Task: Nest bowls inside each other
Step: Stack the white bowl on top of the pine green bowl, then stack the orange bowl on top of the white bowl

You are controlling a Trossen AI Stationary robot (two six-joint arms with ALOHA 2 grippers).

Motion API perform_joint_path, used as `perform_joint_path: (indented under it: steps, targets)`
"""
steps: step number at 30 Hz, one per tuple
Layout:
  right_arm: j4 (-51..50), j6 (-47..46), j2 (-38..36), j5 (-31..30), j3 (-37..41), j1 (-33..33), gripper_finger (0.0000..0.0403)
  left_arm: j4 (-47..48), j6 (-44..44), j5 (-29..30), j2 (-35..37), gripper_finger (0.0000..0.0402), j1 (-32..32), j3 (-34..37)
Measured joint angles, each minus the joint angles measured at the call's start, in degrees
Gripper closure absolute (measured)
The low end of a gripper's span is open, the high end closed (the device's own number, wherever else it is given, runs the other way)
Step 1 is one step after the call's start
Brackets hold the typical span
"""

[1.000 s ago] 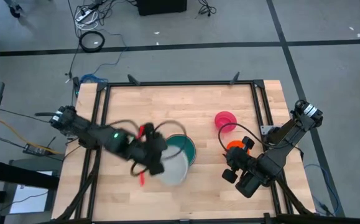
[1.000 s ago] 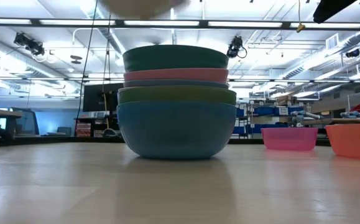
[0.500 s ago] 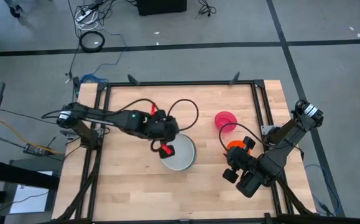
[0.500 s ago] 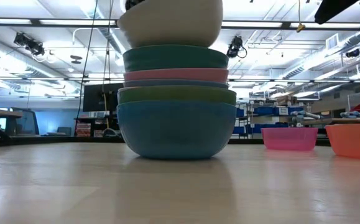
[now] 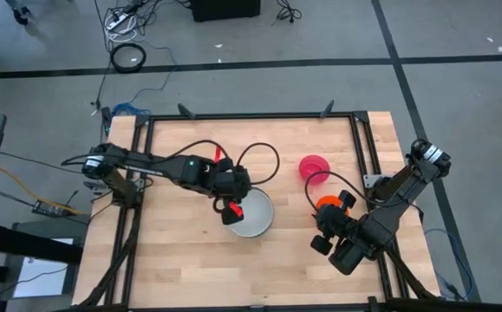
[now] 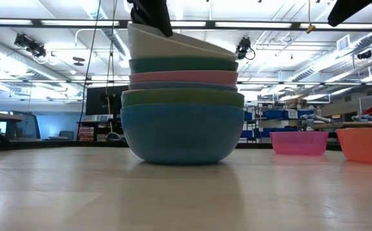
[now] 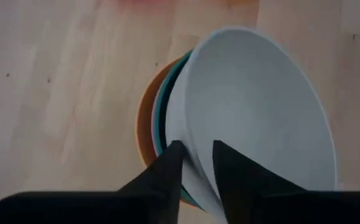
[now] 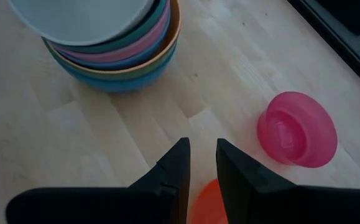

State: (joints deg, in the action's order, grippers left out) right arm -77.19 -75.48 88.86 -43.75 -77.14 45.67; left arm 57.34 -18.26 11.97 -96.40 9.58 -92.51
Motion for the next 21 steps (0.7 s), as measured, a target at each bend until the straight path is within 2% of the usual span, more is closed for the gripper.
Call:
perform_joint_path:
  steps: [9, 16, 21]
  targets:
    - [-0.04, -0.02, 0.01, 0.00, 0.00, -0.02, 0.0337, 0.89, 0.03, -0.11, 0.02, 0.0233, -0.22, -0.10]
    - [-3.32, -2.20, 0.00, 1.31, 0.00, -0.04, 0.0339, 3.30, 1.87, 0.53, 0.02, 0.0213, -0.09, -5.14]
    - [-13.04, -8.76, 0.00, 7.97, 0.62, -0.09, 0.0339, 13.78, 1.40, 7.45, 0.13, 0.0214, 2.00, -12.00]
